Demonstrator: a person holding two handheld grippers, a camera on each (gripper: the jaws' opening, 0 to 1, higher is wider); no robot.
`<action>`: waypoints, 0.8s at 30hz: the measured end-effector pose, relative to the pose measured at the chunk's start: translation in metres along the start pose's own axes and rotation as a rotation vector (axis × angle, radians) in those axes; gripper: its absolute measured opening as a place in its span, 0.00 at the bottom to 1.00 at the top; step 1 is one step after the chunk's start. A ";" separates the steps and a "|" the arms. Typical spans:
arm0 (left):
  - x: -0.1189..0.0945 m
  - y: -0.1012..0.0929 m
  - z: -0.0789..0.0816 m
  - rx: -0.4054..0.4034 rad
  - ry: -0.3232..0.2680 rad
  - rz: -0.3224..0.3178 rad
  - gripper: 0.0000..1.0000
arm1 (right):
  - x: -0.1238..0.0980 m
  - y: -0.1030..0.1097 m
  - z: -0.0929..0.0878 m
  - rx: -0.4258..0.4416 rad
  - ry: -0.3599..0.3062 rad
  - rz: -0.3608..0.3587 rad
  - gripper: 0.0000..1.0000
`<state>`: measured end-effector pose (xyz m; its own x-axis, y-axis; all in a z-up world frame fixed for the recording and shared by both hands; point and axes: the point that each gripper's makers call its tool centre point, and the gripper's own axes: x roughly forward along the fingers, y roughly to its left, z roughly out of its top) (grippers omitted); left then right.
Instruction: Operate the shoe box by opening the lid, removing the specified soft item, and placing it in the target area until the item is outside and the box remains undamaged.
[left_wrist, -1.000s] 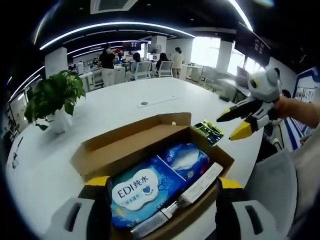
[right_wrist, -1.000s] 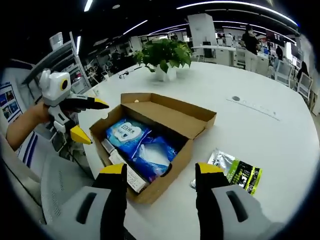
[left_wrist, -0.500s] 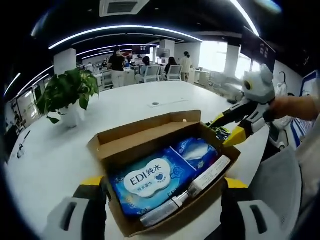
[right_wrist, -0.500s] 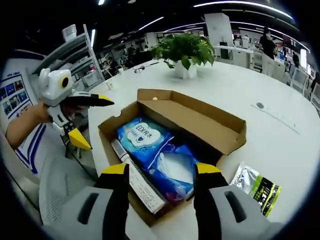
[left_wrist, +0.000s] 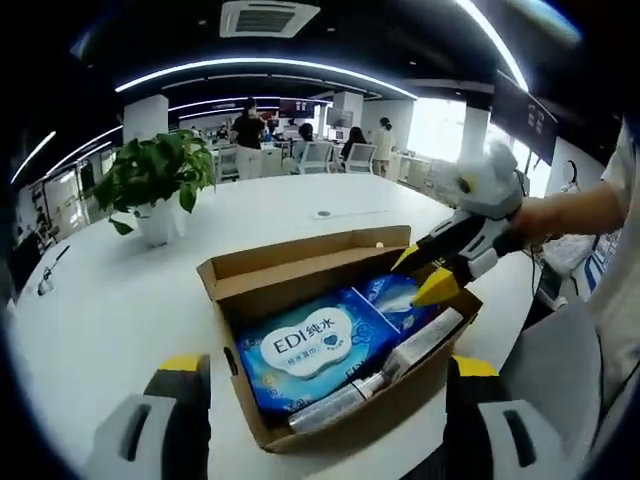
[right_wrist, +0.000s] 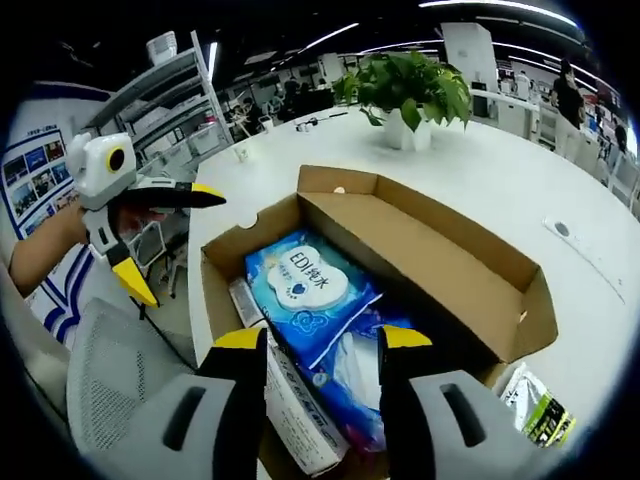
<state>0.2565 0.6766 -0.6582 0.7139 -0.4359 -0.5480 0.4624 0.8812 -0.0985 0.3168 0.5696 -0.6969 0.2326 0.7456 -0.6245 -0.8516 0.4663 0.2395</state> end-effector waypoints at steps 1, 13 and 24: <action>-0.001 0.000 -0.001 -0.001 -0.002 0.001 1.00 | 0.003 0.000 0.000 -0.002 0.007 0.002 0.40; -0.008 0.005 -0.007 -0.015 -0.017 0.032 1.00 | 0.035 -0.007 -0.003 -0.002 0.078 0.009 0.38; -0.010 0.005 -0.013 -0.049 -0.026 0.053 1.00 | 0.052 -0.015 -0.006 0.088 0.113 -0.002 0.35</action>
<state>0.2447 0.6883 -0.6642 0.7505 -0.3926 -0.5317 0.3979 0.9107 -0.1108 0.3391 0.5983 -0.7380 0.1751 0.6884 -0.7038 -0.8054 0.5114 0.2998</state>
